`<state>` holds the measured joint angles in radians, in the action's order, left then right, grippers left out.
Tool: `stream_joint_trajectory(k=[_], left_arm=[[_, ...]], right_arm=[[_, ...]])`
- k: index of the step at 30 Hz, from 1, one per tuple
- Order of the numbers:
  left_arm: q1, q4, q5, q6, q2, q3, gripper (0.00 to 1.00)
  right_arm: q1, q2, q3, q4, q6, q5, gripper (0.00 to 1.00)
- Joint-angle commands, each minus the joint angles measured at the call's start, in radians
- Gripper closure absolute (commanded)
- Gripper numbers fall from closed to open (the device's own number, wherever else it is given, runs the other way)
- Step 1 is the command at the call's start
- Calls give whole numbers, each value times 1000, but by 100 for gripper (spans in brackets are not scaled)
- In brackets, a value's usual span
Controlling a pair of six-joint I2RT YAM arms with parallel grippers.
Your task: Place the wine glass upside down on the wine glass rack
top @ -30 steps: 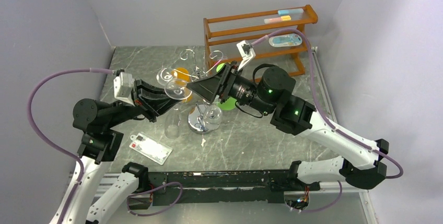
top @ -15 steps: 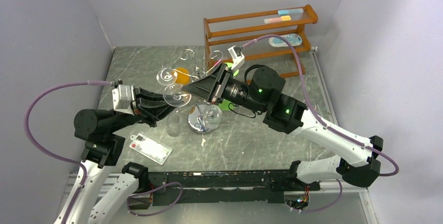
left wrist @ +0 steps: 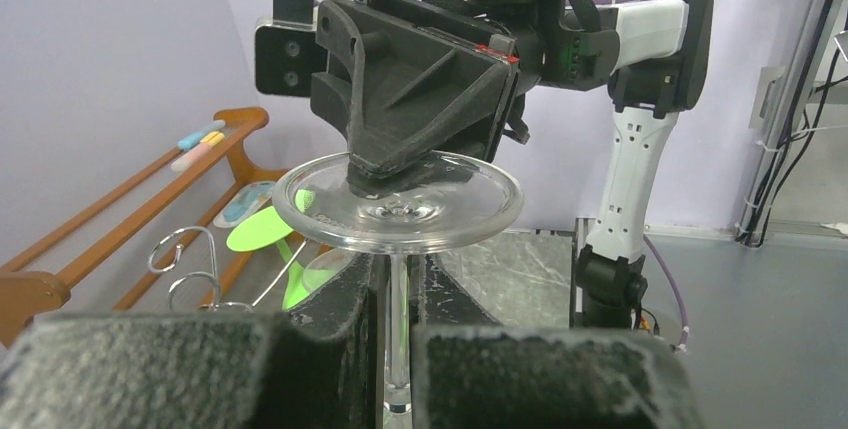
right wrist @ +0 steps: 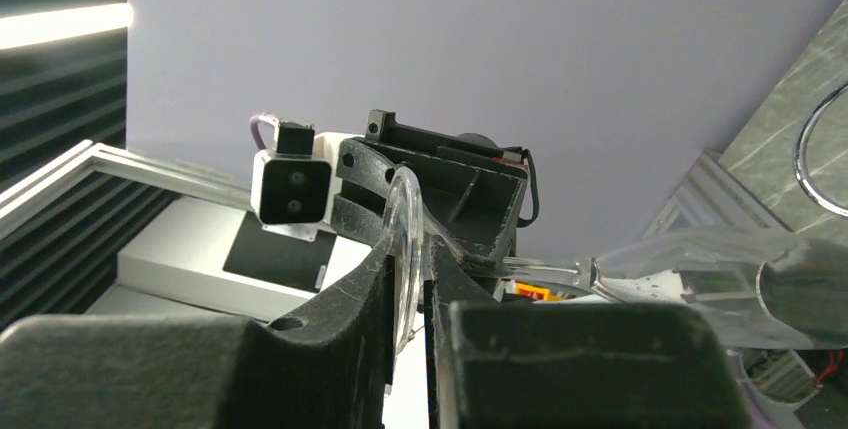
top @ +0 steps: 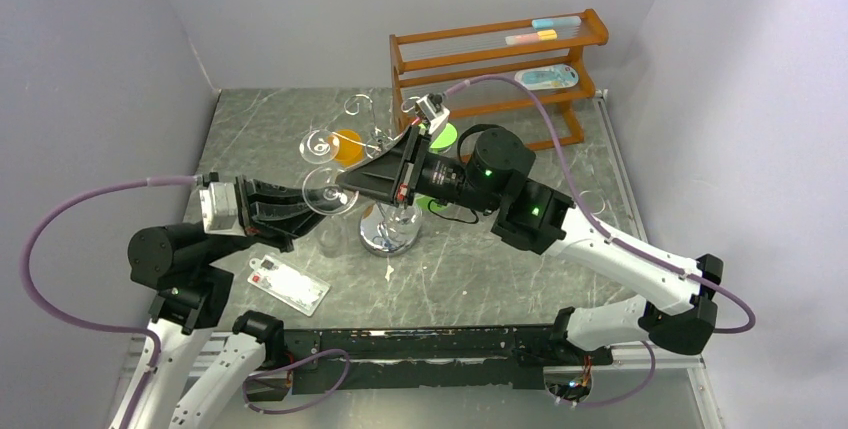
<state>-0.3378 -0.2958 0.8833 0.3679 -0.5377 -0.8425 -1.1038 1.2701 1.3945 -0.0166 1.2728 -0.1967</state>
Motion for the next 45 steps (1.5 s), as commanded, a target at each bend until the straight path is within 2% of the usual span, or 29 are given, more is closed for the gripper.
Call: stream_joint_trajectory(k=[1, 4, 9, 13, 24, 25, 27, 28, 31, 34, 36, 39, 41, 45], left_arm=[[-4, 50, -13, -42, 7, 5, 95], [-4, 80, -30, -58, 12, 3, 90], [-4, 153, -66, -108, 30, 15, 68], [-4, 174, -57, -132, 28, 25, 61], [-4, 356, -11, -242, 44, 14, 72], [-4, 360, -6, -246, 52, 19, 75], [-4, 352, -5, -234, 64, 30, 89], [-4, 347, -8, -223, 68, 35, 94], [-4, 357, -32, -198, 66, 34, 95], [-3, 382, -26, -180, 58, 25, 95], [-4, 394, -15, -166, 65, 29, 95], [-4, 427, -8, -167, 80, 38, 95], [-4, 467, -10, -182, 89, 39, 95], [-4, 519, 19, -203, 95, 59, 95]], right_arm=[[-11, 5, -6, -76, 57, -80, 87], [-10, 4, 5, -71, 52, -79, 99], [-10, -12, 30, -70, 40, -58, 100], [-9, -20, 44, -74, 42, -84, 100], [-9, -61, 1, -76, 33, -61, 100], [-8, -62, 0, -75, 31, -59, 100], [-9, -61, -5, -80, 31, -62, 100], [-9, -61, -9, -80, 31, -60, 98], [-9, -63, -26, -76, 26, -43, 70], [-9, -79, -48, -61, -28, 15, 52], [-10, -86, -36, 8, -104, 73, 38], [-10, -104, -28, 125, -192, 184, 25], [-9, -121, -23, 192, -256, 302, 20], [-9, -188, -46, 253, -346, 504, 19]])
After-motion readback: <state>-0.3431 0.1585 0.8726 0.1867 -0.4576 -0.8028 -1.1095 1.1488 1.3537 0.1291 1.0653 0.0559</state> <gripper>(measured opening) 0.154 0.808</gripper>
